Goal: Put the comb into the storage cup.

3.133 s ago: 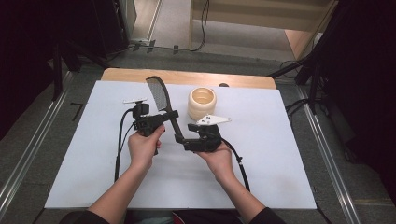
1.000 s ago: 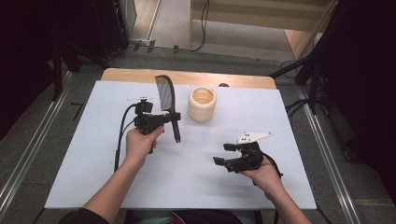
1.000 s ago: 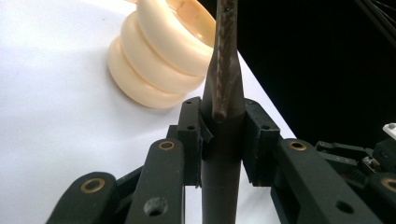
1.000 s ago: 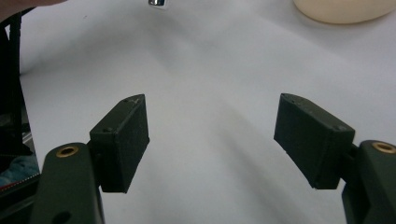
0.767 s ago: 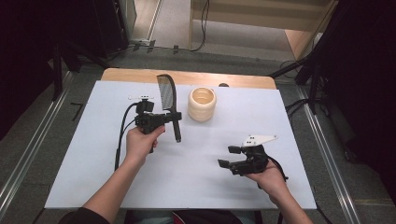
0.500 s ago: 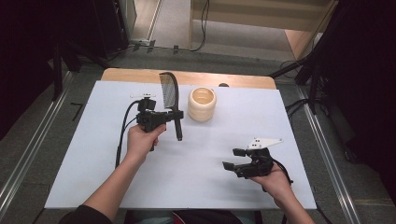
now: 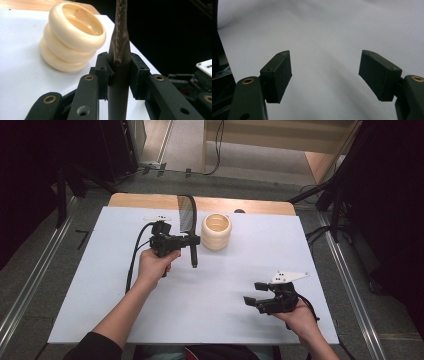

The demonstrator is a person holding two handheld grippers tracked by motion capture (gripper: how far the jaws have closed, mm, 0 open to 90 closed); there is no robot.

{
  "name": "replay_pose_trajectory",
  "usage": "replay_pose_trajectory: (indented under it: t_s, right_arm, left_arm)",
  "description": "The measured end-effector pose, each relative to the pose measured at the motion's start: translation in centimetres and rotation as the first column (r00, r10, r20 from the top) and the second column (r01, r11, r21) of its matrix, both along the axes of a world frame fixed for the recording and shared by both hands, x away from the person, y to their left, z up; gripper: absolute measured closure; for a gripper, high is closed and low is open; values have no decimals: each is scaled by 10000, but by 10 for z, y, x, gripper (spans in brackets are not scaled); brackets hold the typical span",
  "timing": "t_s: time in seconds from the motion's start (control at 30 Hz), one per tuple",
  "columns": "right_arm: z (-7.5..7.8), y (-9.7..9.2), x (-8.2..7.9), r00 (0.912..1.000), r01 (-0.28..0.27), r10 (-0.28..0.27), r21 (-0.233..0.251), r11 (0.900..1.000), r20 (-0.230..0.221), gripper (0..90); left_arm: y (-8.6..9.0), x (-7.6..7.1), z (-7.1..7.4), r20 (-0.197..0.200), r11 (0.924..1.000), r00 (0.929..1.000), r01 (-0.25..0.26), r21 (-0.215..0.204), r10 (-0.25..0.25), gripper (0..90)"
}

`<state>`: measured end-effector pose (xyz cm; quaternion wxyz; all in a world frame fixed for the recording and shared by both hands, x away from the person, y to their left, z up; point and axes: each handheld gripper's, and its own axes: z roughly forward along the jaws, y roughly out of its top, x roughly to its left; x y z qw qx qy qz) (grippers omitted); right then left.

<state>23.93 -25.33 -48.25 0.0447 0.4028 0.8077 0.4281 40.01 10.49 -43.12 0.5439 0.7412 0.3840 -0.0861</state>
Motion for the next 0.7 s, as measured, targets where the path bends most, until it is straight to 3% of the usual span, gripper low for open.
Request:
replay_pose_trajectory:
  t_s: [0.23, 0.33, 0.47, 0.7]
  right_arm:
    - [-1, -3, -2, 10000, 35, -35, 8, 10000, -85, 244]
    - [-1, -4, -2, 10000, 32, -32, -5, 10000, -47, 244]
    - [-1, -6, -3, 9999, 87, -87, -75, 9999, -93, 244]
    - [-1, -12, -4, 9997, 216, -217, -68, 9997, -110, 244]
  left_arm:
    - [-6, 2, 6, 152, 9998, 9997, 212, 52, -213, 729]
    - [-8, 3, 10, -145, 9998, 9997, 216, 4, -216, 729]
    - [-12, 2, 17, 175, 9988, 9989, 438, 210, -442, 729]
    - [-16, 6, 26, 273, 9982, 9983, 512, 297, -520, 728]
